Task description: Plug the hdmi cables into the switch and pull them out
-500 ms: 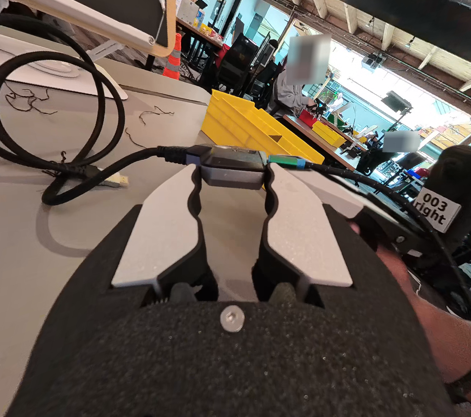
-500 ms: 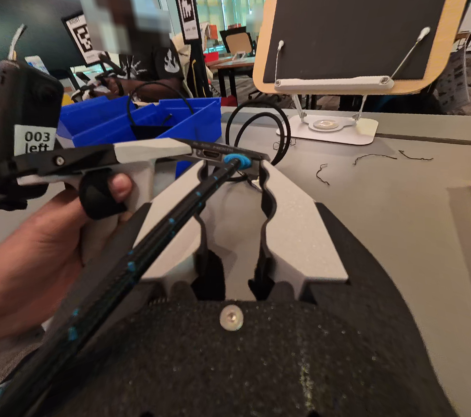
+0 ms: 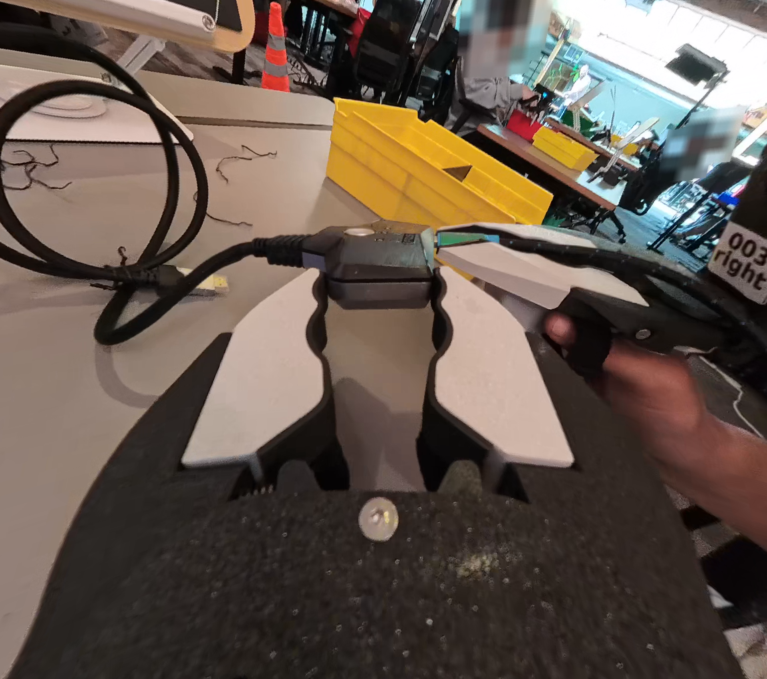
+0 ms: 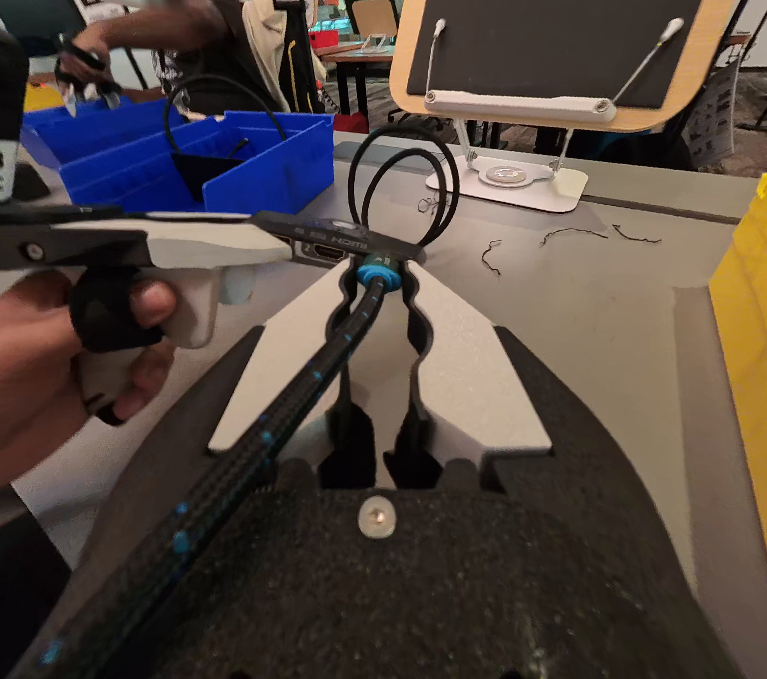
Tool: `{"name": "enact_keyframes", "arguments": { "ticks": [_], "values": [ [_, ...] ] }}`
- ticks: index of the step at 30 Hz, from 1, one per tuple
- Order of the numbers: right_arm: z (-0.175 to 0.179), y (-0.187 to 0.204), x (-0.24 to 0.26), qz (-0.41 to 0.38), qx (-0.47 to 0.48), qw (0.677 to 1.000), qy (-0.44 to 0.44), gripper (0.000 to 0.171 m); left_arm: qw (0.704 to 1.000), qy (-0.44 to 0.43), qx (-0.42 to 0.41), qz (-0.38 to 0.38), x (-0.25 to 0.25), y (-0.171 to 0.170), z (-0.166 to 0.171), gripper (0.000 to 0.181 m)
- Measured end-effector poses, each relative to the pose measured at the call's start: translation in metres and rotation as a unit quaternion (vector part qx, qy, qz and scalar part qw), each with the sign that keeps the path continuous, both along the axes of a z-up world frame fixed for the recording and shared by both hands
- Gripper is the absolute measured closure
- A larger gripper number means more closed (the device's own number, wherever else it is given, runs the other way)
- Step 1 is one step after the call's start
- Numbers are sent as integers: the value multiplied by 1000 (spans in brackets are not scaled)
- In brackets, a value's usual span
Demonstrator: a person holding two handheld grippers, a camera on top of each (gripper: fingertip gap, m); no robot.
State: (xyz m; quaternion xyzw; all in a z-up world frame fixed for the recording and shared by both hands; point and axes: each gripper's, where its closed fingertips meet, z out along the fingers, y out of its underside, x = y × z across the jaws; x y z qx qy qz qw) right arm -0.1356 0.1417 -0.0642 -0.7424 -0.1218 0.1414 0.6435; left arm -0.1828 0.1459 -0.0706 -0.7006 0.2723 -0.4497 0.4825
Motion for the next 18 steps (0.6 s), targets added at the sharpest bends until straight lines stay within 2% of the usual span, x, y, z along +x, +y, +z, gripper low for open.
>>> {"name": "enact_keyframes", "arguments": {
  "ticks": [7, 18],
  "values": [
    [-2, -4, -11, 16, 29, 996, -82, 151, 999, 35, -30, -5, 8, -1, -19, 126],
    [0, -5, -11, -3, 38, 995, -93, 151, 999, 19, -29, 22, 3, 0, -16, 123]
  ]
}}
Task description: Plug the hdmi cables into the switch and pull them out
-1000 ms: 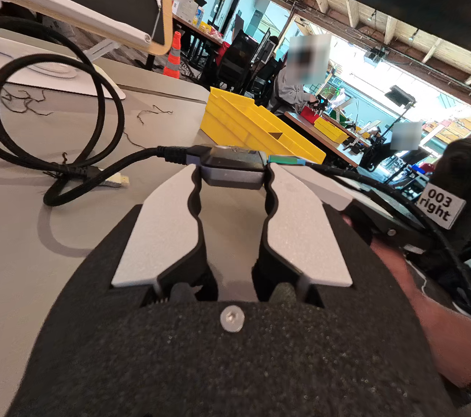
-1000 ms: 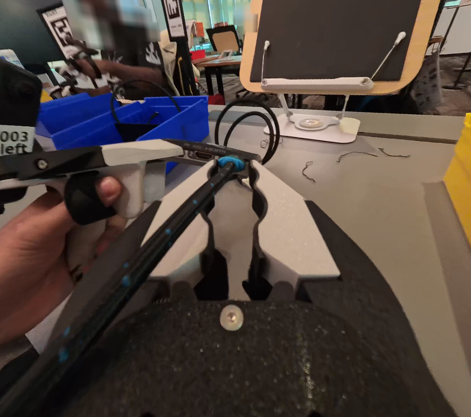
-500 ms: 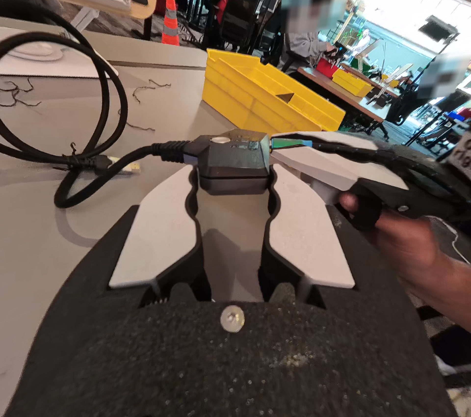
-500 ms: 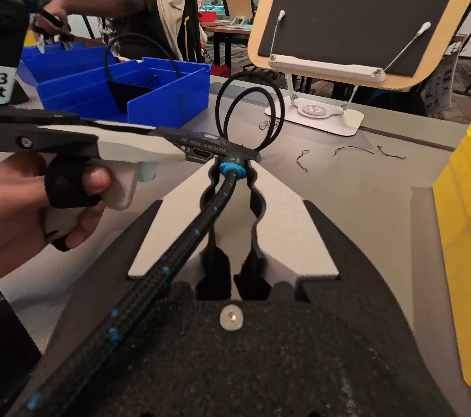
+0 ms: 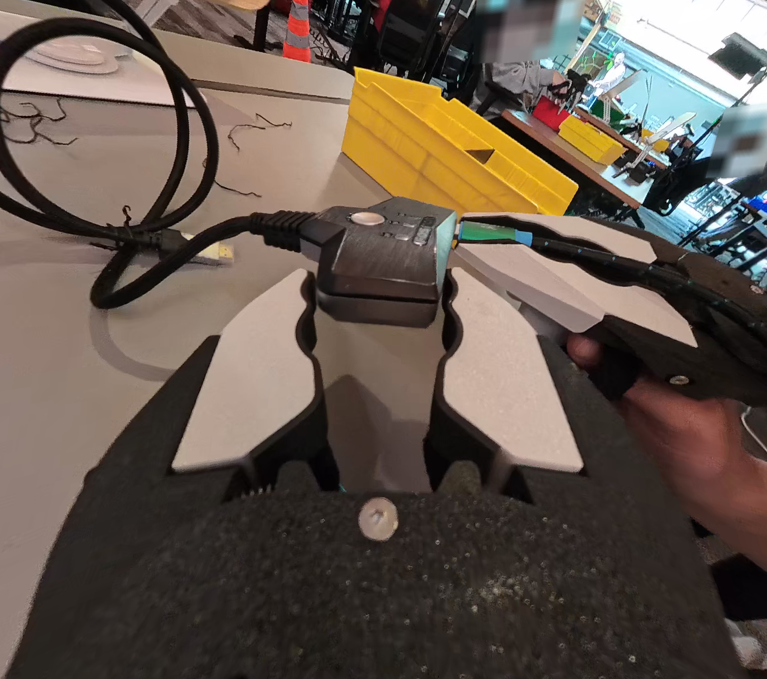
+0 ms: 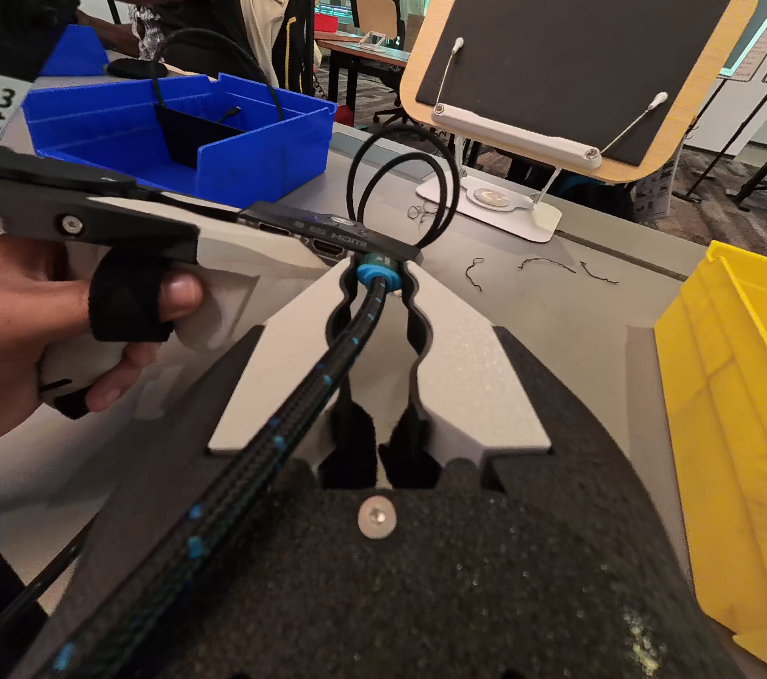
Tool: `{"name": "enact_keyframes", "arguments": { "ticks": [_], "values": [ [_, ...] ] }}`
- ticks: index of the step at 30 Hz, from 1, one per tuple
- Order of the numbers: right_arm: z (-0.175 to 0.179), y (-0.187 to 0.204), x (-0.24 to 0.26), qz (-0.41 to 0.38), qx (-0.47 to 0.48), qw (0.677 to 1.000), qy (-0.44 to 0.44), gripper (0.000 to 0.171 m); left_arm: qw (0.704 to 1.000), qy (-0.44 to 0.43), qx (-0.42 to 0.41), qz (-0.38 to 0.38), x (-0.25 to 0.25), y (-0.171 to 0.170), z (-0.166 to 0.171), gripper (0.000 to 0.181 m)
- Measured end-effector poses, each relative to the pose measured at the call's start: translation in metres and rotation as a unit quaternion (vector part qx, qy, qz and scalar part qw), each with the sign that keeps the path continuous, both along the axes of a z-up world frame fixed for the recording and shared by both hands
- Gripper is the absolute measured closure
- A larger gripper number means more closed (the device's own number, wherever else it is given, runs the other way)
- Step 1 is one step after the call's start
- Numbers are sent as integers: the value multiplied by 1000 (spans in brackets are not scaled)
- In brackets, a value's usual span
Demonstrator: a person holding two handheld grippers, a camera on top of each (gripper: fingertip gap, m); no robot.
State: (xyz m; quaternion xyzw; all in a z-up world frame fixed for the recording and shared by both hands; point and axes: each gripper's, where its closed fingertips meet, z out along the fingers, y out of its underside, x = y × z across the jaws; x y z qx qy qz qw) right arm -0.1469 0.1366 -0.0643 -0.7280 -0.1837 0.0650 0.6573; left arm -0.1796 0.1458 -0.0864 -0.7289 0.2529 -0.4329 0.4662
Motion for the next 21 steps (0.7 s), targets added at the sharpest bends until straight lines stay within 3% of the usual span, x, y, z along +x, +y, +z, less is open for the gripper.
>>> {"name": "enact_keyframes", "arguments": {
  "ticks": [6, 15, 21],
  "values": [
    [-2, 0, 1, 4, -8, 1000, 13, 151, 1000, -22, 12, 7, -4, 1, 9, 122],
    [-12, 1, -1, 16, -33, 999, 22, 151, 997, 46, 47, 30, -7, 5, 4, 127],
    [-19, 5, 4, -12, -70, 994, 87, 152, 994, 77, 70, 35, -3, 12, 4, 127]
  ]
}}
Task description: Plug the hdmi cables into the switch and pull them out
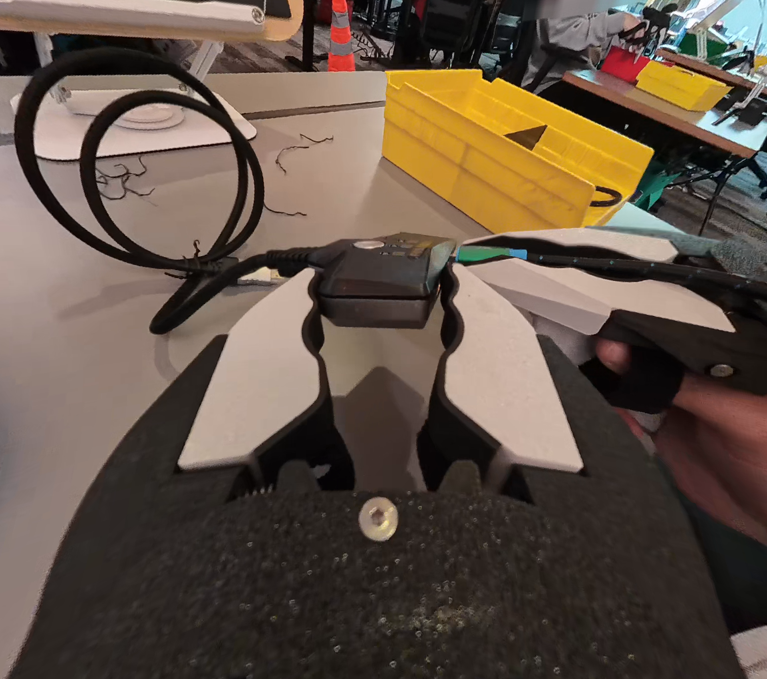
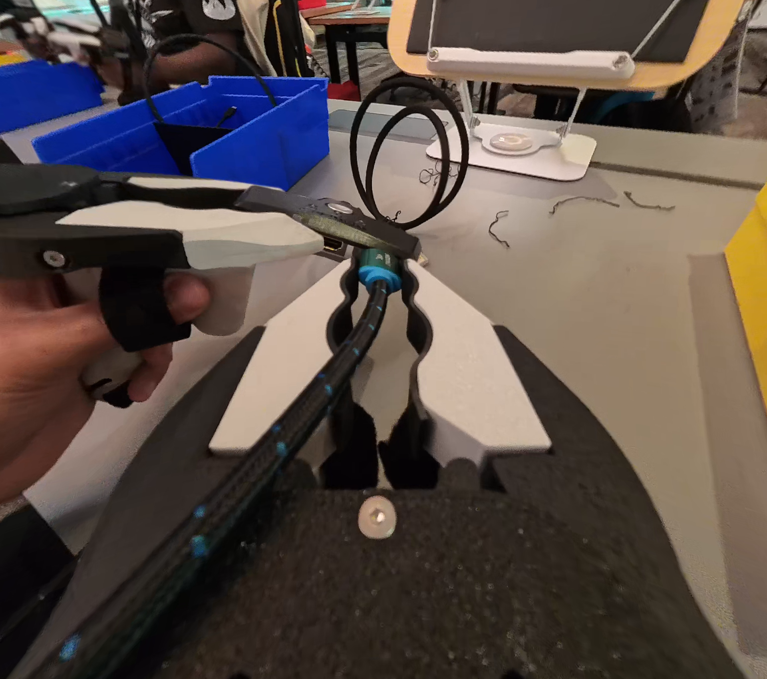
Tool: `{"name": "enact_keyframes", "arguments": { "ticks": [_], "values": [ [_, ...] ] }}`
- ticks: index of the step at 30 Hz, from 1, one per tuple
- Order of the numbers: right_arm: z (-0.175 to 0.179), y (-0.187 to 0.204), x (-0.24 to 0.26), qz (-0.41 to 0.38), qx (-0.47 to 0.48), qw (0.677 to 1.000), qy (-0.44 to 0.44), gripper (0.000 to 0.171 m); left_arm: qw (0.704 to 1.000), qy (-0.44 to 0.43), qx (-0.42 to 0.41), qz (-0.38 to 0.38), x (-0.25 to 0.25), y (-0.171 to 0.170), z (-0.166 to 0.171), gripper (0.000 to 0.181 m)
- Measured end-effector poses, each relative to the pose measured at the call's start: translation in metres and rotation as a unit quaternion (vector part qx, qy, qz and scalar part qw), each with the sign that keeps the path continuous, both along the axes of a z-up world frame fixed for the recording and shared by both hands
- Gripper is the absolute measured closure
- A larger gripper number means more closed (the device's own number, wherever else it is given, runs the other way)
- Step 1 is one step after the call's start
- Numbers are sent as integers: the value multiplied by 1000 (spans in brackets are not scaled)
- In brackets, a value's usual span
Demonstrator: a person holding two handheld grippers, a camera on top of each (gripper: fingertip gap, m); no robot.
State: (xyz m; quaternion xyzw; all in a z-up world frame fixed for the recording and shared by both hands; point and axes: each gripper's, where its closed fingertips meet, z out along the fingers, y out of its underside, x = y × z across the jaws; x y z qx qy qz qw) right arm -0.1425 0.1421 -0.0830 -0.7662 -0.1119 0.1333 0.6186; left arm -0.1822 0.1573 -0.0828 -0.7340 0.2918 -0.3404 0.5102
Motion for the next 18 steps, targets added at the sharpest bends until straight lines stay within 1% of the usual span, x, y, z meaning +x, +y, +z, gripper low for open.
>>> {"name": "enact_keyframes", "arguments": {
  "ticks": [5, 6, 7, 8, 9, 10, 11, 12, 14, 16, 18],
  "values": [
    [-2, 0, 4, -19, -12, 1000, 20, 152, 1000, 5, -10, 5, 2, 3, -2, 127],
    [0, -2, 6, -24, -8, 999, 22, 152, 997, 38, -9, 74, -15, 20, -10, 127],
    [13, -6, 14, -41, 24, 998, 28, 152, 991, 63, 6, 121, -37, 39, -15, 127],
    [23, -12, 23, -51, 42, 998, 19, 152, 990, 29, -21, 134, -53, 52, -14, 127],
    [31, -16, 30, -55, 53, 997, 16, 152, 993, -36, -40, 104, -55, 54, -1, 127],
    [32, -20, 35, -52, 51, 997, 21, 152, 994, -55, -37, 90, -53, 53, 9, 127],
    [31, -21, 42, -55, 46, 997, 29, 152, 996, -36, -15, 80, -47, 48, 12, 127],
    [28, -21, 47, -57, 39, 997, 33, 152, 997, -11, -1, 75, -38, 43, 9, 127],
    [25, -18, 57, -58, 26, 997, 34, 152, 999, 15, -2, 50, -22, 35, -3, 127],
    [28, -16, 64, -56, 19, 998, 27, 152, 1000, 12, 2, 25, -15, 33, -4, 127],
    [35, -15, 69, -52, 18, 998, 12, 152, 1000, -1, -3, 16, -16, 34, -1, 127]
  ]
}}
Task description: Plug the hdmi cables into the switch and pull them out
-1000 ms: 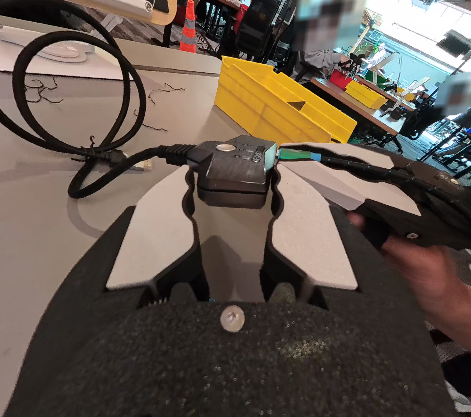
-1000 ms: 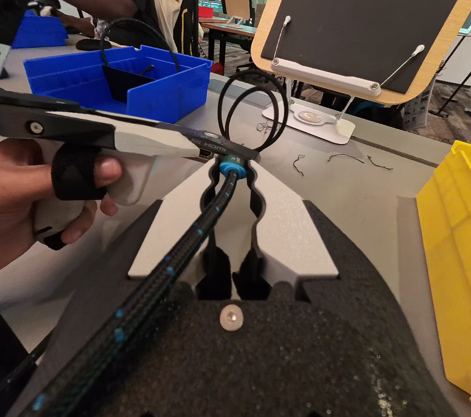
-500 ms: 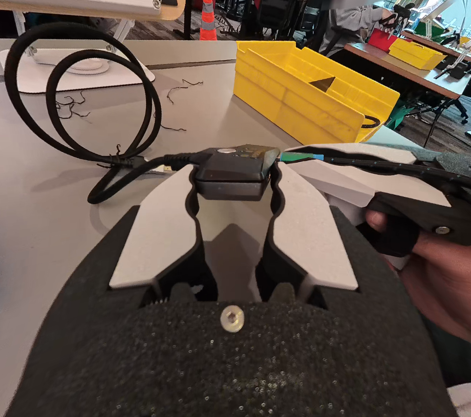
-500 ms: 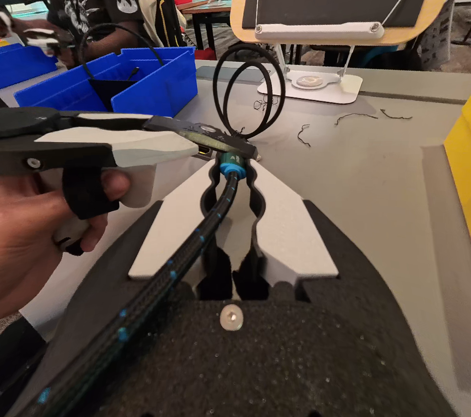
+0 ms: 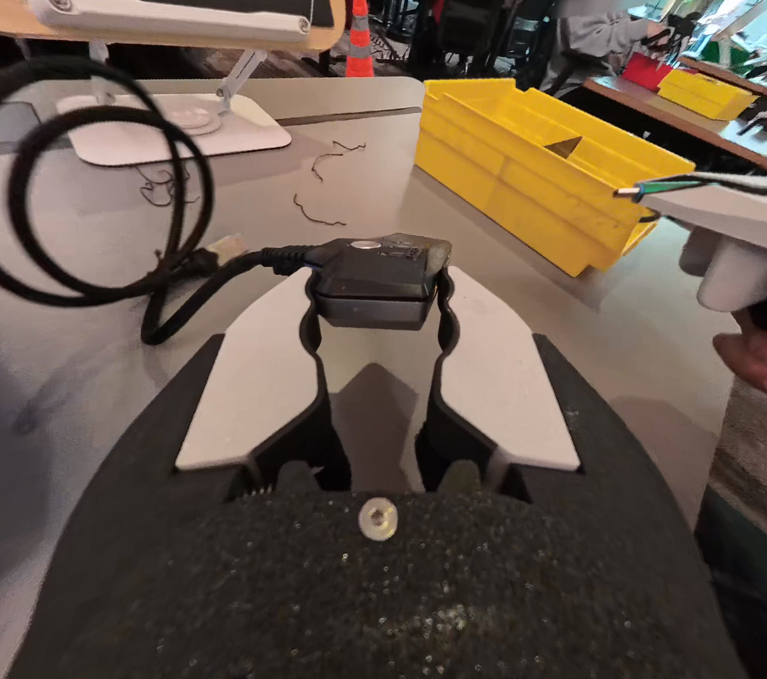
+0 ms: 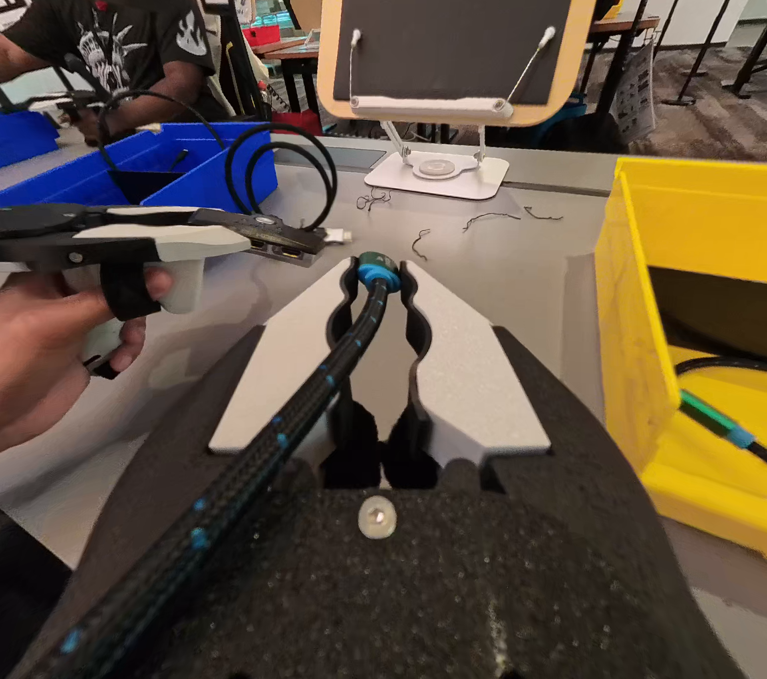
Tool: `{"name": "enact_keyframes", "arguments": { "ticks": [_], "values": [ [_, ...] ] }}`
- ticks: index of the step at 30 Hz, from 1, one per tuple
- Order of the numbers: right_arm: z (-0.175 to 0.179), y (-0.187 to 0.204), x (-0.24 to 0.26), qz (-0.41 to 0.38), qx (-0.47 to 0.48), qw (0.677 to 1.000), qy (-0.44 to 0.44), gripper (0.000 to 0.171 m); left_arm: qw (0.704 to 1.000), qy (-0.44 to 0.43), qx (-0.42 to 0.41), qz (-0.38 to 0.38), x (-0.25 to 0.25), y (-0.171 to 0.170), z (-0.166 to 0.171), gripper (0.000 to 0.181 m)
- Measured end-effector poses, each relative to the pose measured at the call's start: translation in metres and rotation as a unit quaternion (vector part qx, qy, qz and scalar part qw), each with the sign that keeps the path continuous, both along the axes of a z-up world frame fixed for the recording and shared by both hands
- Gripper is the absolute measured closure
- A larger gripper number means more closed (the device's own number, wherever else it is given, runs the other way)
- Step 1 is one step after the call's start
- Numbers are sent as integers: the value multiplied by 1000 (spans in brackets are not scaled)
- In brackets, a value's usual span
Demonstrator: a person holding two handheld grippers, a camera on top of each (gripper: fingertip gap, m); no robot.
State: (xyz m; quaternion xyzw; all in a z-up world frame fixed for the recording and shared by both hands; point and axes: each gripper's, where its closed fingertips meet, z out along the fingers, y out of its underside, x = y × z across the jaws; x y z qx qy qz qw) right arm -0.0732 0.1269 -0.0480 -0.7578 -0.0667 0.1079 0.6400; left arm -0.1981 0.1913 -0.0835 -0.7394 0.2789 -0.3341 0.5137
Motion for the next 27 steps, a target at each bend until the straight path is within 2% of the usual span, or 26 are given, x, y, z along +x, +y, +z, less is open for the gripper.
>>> {"name": "enact_keyframes", "arguments": {
  "ticks": [5, 9, 12, 15, 21, 27],
  "values": [
    [44, 1, 19, 7, -5, 998, -67, 152, 997, -59, -57, -8, -6, 0, -2, 127],
    [101, 4, 56, -14, -16, 988, -156, 152, 998, -41, -52, -14, -6, -4, -3, 127],
    [128, 10, 103, -50, -76, 966, -242, 152, 997, -43, -64, -21, -4, -8, -6, 127],
    [142, 13, 167, -112, -166, 923, -328, 152, 997, -39, -66, -26, -4, -10, -7, 128],
    [133, 18, 283, -192, -325, 813, -444, 152, 996, -38, -72, -30, -3, -10, -9, 127],
    [67, 25, 341, -165, -477, 710, -491, 152, 996, -36, -77, -34, 0, -10, -12, 127]
  ]
}}
